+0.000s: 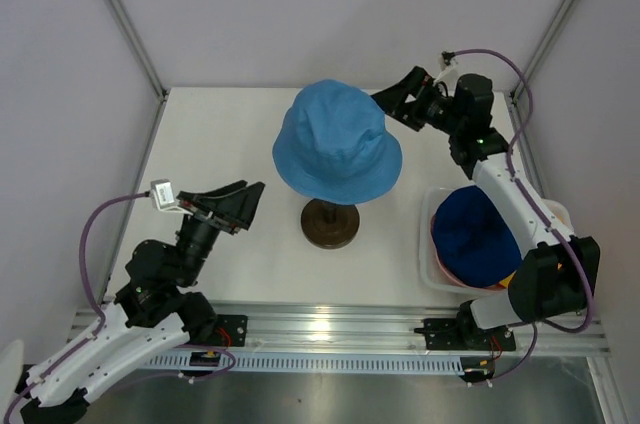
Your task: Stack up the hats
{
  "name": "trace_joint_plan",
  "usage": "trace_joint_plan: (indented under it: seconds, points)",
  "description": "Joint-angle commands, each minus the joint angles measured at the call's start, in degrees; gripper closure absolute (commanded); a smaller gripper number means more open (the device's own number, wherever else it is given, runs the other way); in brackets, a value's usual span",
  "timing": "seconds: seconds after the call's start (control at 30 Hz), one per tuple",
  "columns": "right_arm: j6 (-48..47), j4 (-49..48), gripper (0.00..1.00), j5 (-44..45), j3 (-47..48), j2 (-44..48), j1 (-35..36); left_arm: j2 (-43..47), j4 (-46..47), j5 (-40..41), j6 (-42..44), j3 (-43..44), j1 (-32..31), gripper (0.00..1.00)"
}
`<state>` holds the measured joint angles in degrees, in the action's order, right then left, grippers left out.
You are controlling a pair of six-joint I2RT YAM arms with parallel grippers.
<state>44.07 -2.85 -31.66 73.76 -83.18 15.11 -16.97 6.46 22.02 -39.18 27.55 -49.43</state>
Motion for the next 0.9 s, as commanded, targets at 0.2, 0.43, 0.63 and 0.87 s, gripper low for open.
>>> trace_joint_plan:
  seconds: [0.2,0.43,0.63,0.87]
  points:
    - [-11.7,23.5,0.01,8.1,-0.2,15.6,-14.1,-13.3,-9.2,9.4,10.3,14.1,0.6,0.04]
    - [-15.9,41.3,0.01,28.7,-1.8,26.8,-16.2,-16.7,-11.5,6.9,10.6,19.6,5.2,0.01]
    - [-10.9,56.6,0.01,41.8,-5.0,33.9,-16.5,-16.2,-15.4,-1.5,2.0,16.5,15.8,0.01]
    - [-2.7,68.3,0.01,51.4,-13.6,39.3,-17.2,-14.6,-17.7,-6.4,-0.5,11.4,21.6,0.01]
